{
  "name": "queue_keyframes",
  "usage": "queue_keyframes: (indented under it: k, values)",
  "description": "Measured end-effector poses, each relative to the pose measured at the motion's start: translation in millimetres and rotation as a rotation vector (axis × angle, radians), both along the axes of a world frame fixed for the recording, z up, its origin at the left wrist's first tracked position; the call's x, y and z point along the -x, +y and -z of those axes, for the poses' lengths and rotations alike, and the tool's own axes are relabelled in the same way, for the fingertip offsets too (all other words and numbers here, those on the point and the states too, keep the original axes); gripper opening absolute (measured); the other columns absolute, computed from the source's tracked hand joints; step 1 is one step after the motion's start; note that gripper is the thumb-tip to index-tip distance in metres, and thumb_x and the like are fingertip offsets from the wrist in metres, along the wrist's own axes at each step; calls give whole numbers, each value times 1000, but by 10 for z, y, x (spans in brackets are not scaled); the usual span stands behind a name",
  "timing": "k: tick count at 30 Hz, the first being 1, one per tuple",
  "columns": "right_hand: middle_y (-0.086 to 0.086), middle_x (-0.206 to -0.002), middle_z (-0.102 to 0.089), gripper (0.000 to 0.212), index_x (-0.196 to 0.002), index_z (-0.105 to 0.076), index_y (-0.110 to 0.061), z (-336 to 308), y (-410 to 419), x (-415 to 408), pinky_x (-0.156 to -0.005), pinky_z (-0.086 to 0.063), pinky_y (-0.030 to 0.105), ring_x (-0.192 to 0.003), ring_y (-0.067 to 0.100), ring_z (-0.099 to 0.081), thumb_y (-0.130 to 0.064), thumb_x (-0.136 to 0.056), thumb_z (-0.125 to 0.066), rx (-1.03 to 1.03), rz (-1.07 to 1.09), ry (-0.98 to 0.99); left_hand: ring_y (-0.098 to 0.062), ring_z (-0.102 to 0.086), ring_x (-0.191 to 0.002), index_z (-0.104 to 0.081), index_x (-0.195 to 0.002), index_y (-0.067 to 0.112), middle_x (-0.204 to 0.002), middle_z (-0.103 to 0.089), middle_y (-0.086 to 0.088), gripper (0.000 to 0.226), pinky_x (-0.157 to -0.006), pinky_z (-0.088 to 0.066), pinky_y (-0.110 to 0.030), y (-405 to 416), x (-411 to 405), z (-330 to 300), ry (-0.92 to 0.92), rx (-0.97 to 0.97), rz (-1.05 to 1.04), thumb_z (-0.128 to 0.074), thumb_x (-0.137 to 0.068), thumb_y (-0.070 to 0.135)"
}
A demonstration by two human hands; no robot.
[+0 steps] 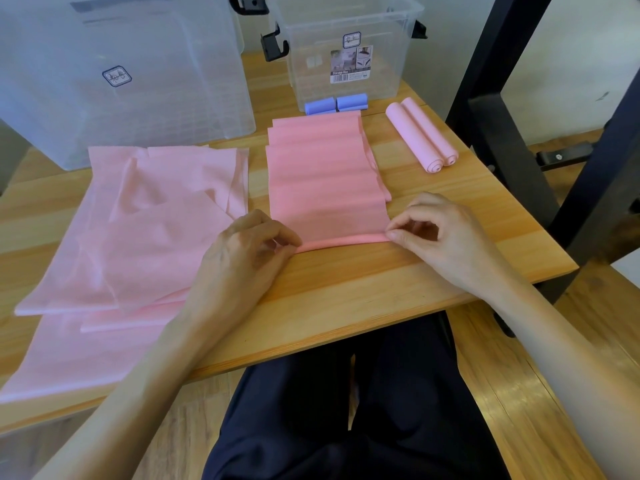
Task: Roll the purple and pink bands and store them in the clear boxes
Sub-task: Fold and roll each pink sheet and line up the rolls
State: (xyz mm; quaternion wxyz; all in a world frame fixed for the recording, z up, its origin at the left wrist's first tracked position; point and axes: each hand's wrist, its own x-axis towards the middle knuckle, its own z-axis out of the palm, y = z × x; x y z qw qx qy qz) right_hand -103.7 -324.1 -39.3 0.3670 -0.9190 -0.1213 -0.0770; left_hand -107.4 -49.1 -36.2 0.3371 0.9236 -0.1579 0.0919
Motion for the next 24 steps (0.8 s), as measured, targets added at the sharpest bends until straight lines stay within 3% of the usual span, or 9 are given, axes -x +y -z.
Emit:
queue_keyframes:
  k: [5, 10, 15, 19, 24]
  values:
    - [-12, -93, -58, 14, -98, -75, -21, 10, 0, 10, -80, -38, 8, -91, 4, -53, -27, -86, -71, 21, -5, 12, 11, -57, -90, -71, -95, 34, -97, -59, 21, 10, -77, -42, -9, 34, -2, 16, 31, -3, 4, -68, -90, 26]
    - [-15, -91, -59, 8, -97, -71, -24, -38, -22, 21, -76, -36, 2, -90, -2, -52, -27, -90, -67, 77, -25, 36, 2, -59, -89, -70, -94, 32, -96, -63, 18, 10, -81, -51, -30, 21, 19, -11, 35, -12, 20, -65, -92, 25]
    - [-17, -93, -55, 7, -93, -73, -23, 1, -1, 35, -79, -36, 3, -89, 0, -53, -27, -89, -69, 70, 5, -16, 6, -57, -86, -74, -95, 30, -96, -56, 18, 11, -76, -47, -19, 26, 0, 46, -19, -7, -16, -64, -93, 25]
    - [-16, -90, -55, 15, -93, -74, -24, 16, 15, 14, -77, -35, 4, -88, 0, -52, -36, -85, -70, 49, 27, -23, 0, -59, -86, -69, -99, 28, -95, -60, 15, 10, -76, -50, -27, 5, -18, 27, -57, -6, -24, -62, -93, 23]
    - [-11, -91, -58, 4, -90, -72, -22, 55, 93, -23, -78, -36, 6, -86, -2, -51, -23, -86, -73, 26, 53, -87, -8, -59, -85, -71, -97, 24, -99, -60, 11, 15, -75, -49, -30, -35, -36, 30, -85, -53, -5, -59, -94, 15]
